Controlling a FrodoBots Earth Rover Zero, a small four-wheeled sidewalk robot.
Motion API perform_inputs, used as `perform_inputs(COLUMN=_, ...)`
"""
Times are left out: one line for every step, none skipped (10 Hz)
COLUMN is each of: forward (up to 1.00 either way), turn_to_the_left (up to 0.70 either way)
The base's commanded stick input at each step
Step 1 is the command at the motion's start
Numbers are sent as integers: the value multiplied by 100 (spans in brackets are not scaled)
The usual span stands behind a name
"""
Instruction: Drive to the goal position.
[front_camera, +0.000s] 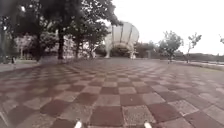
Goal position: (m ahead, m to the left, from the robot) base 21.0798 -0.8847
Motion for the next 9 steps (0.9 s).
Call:
perform_inputs(forward=50, turn_to_the_left=0)
perform_inputs(forward=50, turn_to_the_left=0)
perform_inputs(forward=50, turn_to_the_left=0)
perform_inputs(forward=50, turn_to_the_left=0)
perform_inputs(forward=50, turn_to_the_left=0)
perform_inputs(forward=50, turn_to_the_left=0)
perform_inputs(forward=50, turn_to_the_left=0)
perform_inputs(forward=50, turn_to_the_left=0)
perform_inputs(forward=50, turn_to_the_left=0)
